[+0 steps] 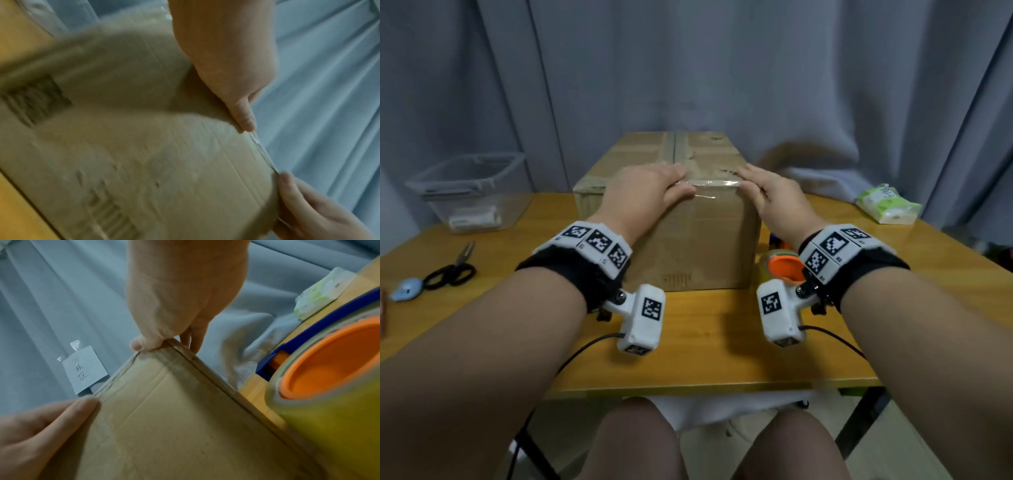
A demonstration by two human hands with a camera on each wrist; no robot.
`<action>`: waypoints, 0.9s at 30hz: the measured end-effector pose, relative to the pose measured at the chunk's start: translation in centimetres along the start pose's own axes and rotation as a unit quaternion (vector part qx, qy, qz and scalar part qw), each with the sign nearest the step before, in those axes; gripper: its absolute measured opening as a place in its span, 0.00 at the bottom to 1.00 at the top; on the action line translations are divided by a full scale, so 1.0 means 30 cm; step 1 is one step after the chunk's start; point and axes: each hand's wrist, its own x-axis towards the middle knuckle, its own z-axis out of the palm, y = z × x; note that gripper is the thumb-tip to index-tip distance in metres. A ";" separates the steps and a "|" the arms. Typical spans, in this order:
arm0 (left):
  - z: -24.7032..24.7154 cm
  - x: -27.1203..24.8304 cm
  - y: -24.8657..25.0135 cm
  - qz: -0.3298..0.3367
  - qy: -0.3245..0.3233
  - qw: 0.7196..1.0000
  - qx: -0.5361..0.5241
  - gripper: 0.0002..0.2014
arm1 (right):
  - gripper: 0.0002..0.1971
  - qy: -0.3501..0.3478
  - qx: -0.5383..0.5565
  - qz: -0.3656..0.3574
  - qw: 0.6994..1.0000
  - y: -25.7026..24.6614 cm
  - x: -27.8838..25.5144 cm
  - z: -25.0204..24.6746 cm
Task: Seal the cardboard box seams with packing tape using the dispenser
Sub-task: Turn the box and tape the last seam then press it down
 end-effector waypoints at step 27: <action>-0.135 -0.117 -0.017 0.084 -0.055 0.995 0.012 0.36 | 0.22 -0.065 0.161 0.139 0.975 -0.123 -0.004 -0.009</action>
